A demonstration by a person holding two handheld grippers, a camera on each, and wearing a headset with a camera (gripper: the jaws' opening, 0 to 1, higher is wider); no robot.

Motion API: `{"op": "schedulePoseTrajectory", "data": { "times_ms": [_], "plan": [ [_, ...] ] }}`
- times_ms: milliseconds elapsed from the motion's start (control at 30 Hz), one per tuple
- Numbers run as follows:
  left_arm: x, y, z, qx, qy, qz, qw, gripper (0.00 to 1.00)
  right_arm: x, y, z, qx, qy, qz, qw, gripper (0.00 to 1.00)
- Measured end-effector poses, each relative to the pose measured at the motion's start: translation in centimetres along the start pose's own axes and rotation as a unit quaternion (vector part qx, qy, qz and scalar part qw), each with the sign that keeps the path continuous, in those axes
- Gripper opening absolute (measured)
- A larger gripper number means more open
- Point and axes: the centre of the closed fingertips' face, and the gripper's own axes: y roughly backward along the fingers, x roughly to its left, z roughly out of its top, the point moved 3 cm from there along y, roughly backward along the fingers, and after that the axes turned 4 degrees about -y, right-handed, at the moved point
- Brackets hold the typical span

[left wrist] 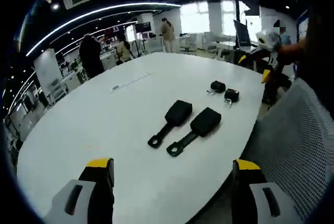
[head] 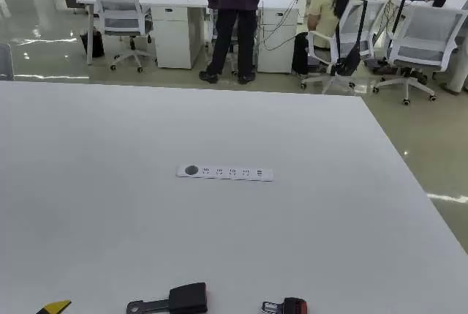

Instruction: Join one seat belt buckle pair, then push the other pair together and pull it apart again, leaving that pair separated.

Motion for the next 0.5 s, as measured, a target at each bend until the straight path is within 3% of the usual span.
{"op": "schedulePoseTrajectory", "data": {
  "times_ms": [167, 300, 500],
  "plan": [
    [0.0, -0.1, 0.1, -0.003, 0.006, 0.000, 1.0000, 1.00, -0.4, 0.2, 0.1, 0.003, 0.012, -0.018, 0.9998, 0.99],
    [-0.8, -0.3, 0.4, -0.003, 0.004, -0.009, 0.9999, 1.00, -0.1, -0.1, -0.6, 0.000, 0.012, -0.017, 0.9998, 0.99],
    [-0.7, -0.4, 0.7, -0.011, 0.007, -0.003, 0.9999, 1.00, 0.4, 0.1, -0.9, 0.004, 0.000, -0.017, 0.9998, 0.99]
  ]
}}
